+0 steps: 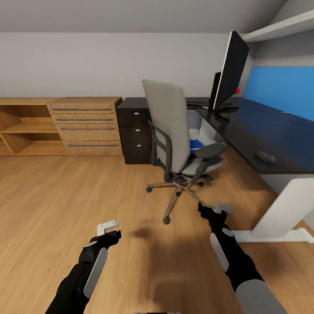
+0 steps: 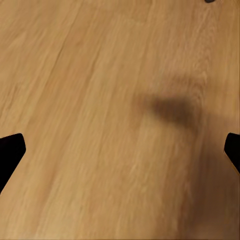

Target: In the bedroom, organize the workspace by keeping the computer under the desk, ensuring the monitor is on the desk, placing the keyboard on the desk next to the monitor, placing the mouse on the desk next to the keyboard, moving the folder from the swivel chair onto the desk next to the mouse, stacking the notebook on top of the folder with the pen on top of the notebook, and positioning the swivel chair next to the desk.

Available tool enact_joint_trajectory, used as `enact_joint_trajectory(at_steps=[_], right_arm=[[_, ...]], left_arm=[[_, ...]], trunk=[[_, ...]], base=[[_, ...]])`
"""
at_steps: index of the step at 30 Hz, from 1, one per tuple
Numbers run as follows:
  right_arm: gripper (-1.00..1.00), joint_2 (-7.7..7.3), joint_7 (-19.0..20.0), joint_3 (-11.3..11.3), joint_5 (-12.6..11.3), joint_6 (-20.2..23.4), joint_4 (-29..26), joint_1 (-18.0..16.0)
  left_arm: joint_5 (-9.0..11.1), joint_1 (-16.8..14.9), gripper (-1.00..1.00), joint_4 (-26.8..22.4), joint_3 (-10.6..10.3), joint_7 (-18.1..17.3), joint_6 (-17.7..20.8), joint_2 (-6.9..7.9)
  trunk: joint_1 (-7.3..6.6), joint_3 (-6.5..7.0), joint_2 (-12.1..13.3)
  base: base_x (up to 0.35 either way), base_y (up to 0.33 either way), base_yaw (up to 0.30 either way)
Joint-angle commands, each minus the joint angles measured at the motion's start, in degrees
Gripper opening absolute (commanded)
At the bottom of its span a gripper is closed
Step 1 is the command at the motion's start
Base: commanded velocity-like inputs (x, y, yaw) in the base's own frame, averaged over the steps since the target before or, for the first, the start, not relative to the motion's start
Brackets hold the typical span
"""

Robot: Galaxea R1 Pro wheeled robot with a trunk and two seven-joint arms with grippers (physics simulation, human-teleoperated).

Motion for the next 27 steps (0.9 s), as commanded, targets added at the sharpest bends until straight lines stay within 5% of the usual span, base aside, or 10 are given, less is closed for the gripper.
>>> enact_joint_trajectory(at_steps=[1, 8, 27], right_arm=[[1.0, -1.32, -0.2, -0.2, -0.1, -1.0, 0.1, 0.0], [1.0, -4.48, -3.3, -1.5, 0.0, -4.1, 0.2, 0.0], [1.0, -5.28, -4.3, -2.2, -0.1, -5.4, 0.2, 0.0]], left_arm=[[0.6, 0.0, 1.0, 0.2, -0.1, 0.5, 0.1, 0.02], [0.6, 0.0, 1.0, 0.7, -0.1, 0.5, 0.1, -0.07], [0.5, 0.0, 1.0, 2.4, -0.3, 0.5, -0.1, -0.07]], trunk=[[0.02, -0.05, 0.0], [0.02, -0.05, 0.0], [0.02, -0.05, 0.0]], base=[[0.32, -0.068, 0.0], [0.129, -0.033, 0.0], [0.285, 0.0, 0.0]])
